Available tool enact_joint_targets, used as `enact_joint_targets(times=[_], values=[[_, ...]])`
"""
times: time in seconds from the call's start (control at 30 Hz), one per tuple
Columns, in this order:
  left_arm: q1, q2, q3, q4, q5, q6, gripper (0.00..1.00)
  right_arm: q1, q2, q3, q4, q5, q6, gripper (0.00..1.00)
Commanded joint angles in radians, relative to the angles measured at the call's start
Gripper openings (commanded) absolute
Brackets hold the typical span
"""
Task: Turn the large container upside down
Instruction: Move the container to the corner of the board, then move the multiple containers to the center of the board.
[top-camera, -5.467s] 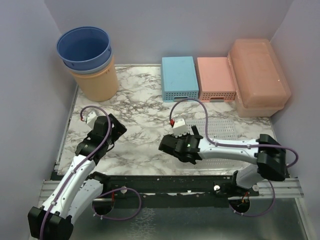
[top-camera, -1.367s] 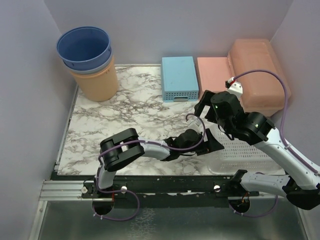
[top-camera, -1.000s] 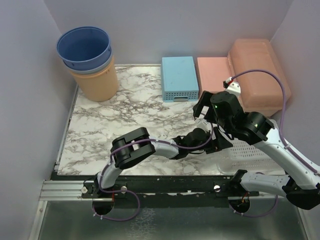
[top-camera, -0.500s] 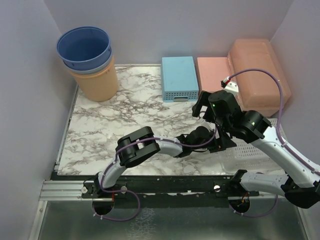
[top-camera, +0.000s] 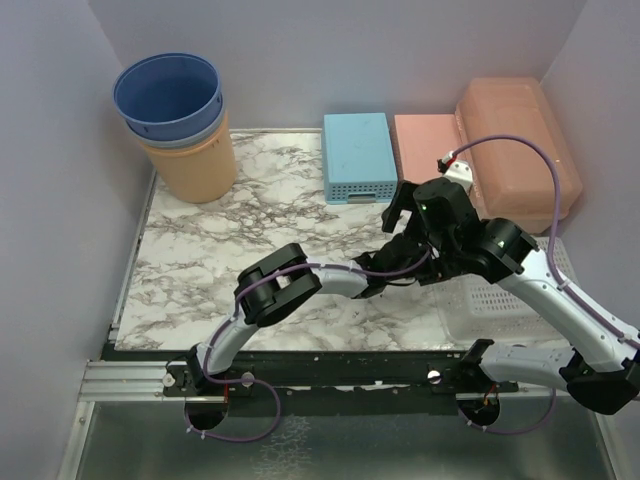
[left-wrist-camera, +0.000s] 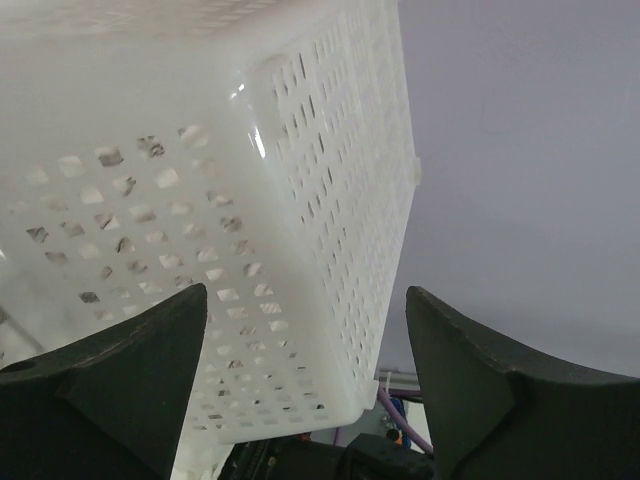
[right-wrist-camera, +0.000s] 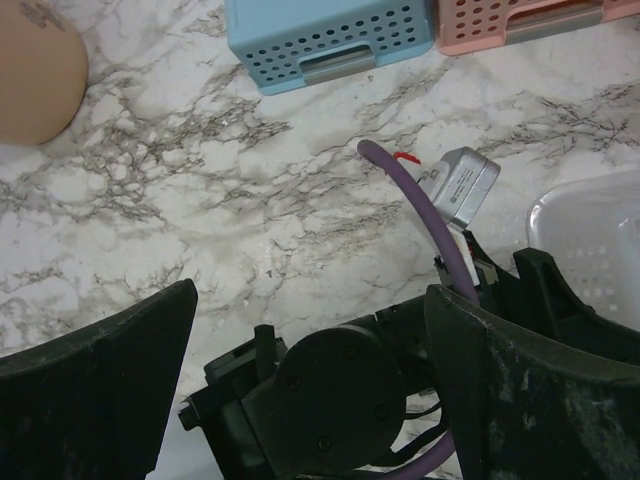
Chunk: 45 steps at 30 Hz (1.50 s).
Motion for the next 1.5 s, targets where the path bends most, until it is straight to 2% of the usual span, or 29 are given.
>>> enact_joint_targets(times=[0.0,0.2,0.5,0.7,0.97,1.2,1.37,1.47], values=[[0.015,0.067,0.1,-0.039,0.059,0.052,0.81,-0.012,0.022,0.022,0.029,-0.023,-0.027,1.0],[0.02,0.085,0.109,-0.075,0.047,0.063,0.81,-0.022,0.043,0.037,0.038,-0.035,-0.042,1.0],[0.021,-0.044,-0.07,-0.088,-0.018,0.123,0.82,-0.036,0.056,0.043,0.097,-0.084,-0.068,1.0],[0.021,-0.185,-0.199,-0.147,-0.104,0.214,0.82,-0.04,0.071,0.066,0.134,-0.092,-0.082,1.0],[0.072,-0.509,-0.453,-0.293,-0.375,0.269,0.85,-0.047,0.063,0.062,0.141,-0.009,-0.062,1.0],[0.181,-0.803,-0.51,-0.615,-0.59,0.332,0.95,-0.05,0.043,-0.026,0.176,-0.04,-0.031,1.0],[0.371,-1.002,-0.501,-0.793,-0.62,0.407,0.99,-0.05,0.057,-0.102,0.199,-0.143,-0.013,1.0],[0.494,-1.083,-0.434,-0.889,-0.632,0.503,0.99,-0.05,0.064,-0.153,0.226,-0.217,-0.005,1.0]])
